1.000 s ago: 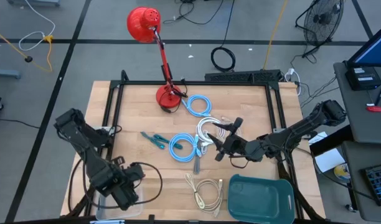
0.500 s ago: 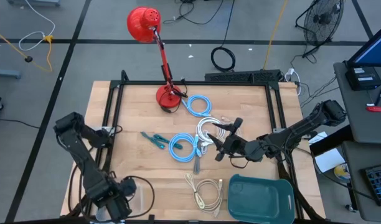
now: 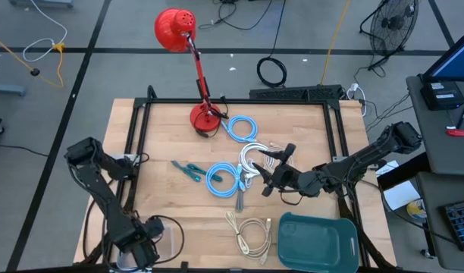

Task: Pick & Place USB Port
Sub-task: Put the pink charger cable into the transparent bin

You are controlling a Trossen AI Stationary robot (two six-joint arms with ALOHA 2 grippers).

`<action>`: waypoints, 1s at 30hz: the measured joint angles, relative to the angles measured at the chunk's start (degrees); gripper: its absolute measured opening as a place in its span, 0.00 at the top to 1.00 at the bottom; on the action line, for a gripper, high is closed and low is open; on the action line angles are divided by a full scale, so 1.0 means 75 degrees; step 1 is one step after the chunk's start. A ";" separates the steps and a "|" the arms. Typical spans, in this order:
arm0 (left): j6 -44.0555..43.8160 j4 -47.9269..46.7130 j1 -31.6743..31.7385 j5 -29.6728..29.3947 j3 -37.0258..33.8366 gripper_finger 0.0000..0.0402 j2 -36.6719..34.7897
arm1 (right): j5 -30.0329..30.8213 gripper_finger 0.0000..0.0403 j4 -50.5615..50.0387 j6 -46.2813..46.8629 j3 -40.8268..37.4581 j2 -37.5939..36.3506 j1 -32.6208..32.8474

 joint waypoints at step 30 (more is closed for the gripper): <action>0.0055 0.1565 0.0089 -0.0487 -0.1422 0.76 -0.0003 | 0.0003 0.47 0.0000 0.0003 0.0000 0.0000 0.0002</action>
